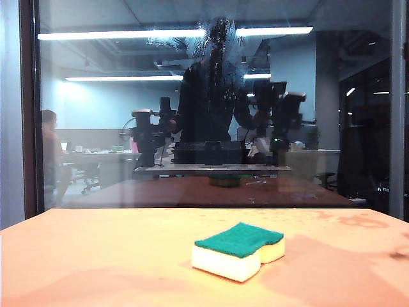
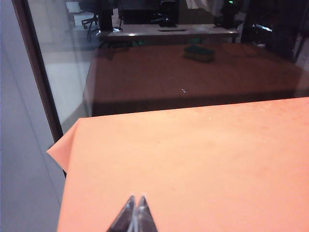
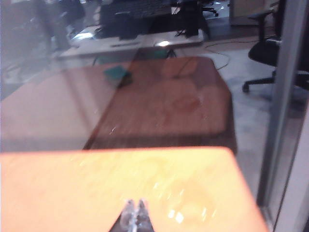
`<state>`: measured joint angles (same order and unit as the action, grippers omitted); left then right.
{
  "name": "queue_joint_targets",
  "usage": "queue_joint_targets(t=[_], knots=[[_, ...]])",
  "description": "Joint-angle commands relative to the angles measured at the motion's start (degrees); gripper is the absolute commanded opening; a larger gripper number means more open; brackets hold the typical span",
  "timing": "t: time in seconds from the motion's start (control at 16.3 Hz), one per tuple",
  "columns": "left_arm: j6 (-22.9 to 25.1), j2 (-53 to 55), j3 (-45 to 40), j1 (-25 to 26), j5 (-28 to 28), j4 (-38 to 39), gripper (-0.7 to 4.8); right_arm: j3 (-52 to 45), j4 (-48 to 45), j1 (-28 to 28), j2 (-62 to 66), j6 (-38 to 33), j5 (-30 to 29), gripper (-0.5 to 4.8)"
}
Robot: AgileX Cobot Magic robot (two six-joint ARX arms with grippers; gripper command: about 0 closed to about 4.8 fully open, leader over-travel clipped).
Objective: Pick up the sponge from the table, wipe the water off the glass, and finally place the sponge back on the table.
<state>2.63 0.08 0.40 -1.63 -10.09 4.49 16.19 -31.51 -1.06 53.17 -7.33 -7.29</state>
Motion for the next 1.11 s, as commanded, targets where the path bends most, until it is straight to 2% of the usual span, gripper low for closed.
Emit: queue_joint_targets(t=[0.06, 0.31, 0.55, 1.11], knots=[[0.4, 0.1, 0.2, 0.0, 0.6, -0.9, -0.06, -5.7, -5.4, -0.1, -2.6, 0.3, 2.7, -0.06], [0.4, 0.1, 0.2, 0.0, 1.3, -2.3, -0.06, -9.1, -7.0, -0.2, -3.4, 0.3, 1.5, -0.06], [0.4, 0.1, 0.2, 0.0, 1.1, -2.9, -0.06, -13.3, -6.3, -0.2, -11.6, 0.3, 1.0, -0.06], [0.4, 0.1, 0.2, 0.0, 1.0, -3.3, -0.06, -14.5, 13.6, -0.2, -33.9, 0.7, 2.5, -0.06]])
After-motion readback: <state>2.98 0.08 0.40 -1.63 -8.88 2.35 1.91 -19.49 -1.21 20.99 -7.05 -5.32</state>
